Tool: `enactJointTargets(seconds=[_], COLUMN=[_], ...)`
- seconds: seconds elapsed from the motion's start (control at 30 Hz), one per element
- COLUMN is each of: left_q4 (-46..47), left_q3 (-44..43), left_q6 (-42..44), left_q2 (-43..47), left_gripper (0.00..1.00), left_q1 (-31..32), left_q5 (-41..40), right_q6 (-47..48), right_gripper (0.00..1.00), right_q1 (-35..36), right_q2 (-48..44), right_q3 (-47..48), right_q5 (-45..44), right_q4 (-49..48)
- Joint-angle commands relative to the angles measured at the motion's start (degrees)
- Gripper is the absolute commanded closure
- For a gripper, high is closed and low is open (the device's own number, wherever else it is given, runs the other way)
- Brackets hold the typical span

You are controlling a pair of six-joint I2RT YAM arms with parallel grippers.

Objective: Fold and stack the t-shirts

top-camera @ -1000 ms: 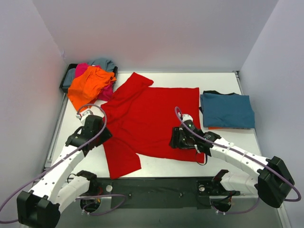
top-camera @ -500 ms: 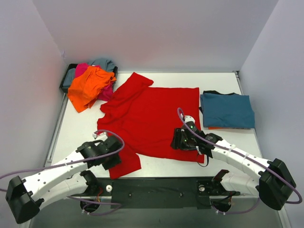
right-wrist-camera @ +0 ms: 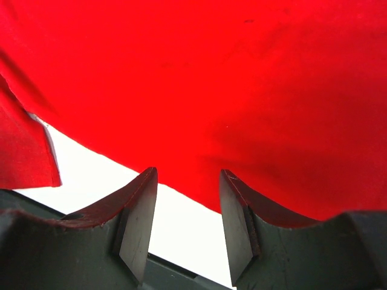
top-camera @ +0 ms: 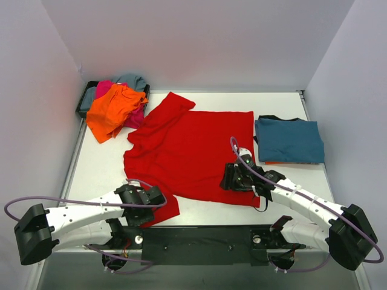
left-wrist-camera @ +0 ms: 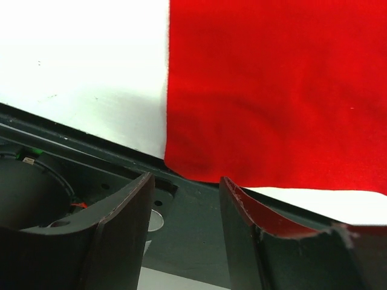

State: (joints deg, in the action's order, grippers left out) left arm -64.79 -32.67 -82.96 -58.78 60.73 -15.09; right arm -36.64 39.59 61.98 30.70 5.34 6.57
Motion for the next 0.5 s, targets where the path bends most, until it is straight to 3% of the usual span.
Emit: enactJointTargets(seconds=[0.0, 0.2, 0.47], left_q4=[0.88, 5.01, 9.07], left_q3=[3.74, 5.86, 7.53], left_q6=[-10.47, -8.55, -5.20], left_q2=[4.11, 4.29, 4.03], left_gripper=[0.43, 0.44, 0.64], left_q1=[0.18, -1.05, -3.95], left_q5=[-4.42, -4.68, -2.93], right_q6=[0.43, 0.96, 0.52], right_gripper=[0.59, 0.59, 0.59], right_q1=[-2.32, -4.26, -4.88], right_q2=[-1.85, -3.35, -3.70], right_q3=[-0.46, -1.08, -1.69], right_q5=[2.21, 3.44, 3.88], right_q4=[-0.68, 0.11, 0.55])
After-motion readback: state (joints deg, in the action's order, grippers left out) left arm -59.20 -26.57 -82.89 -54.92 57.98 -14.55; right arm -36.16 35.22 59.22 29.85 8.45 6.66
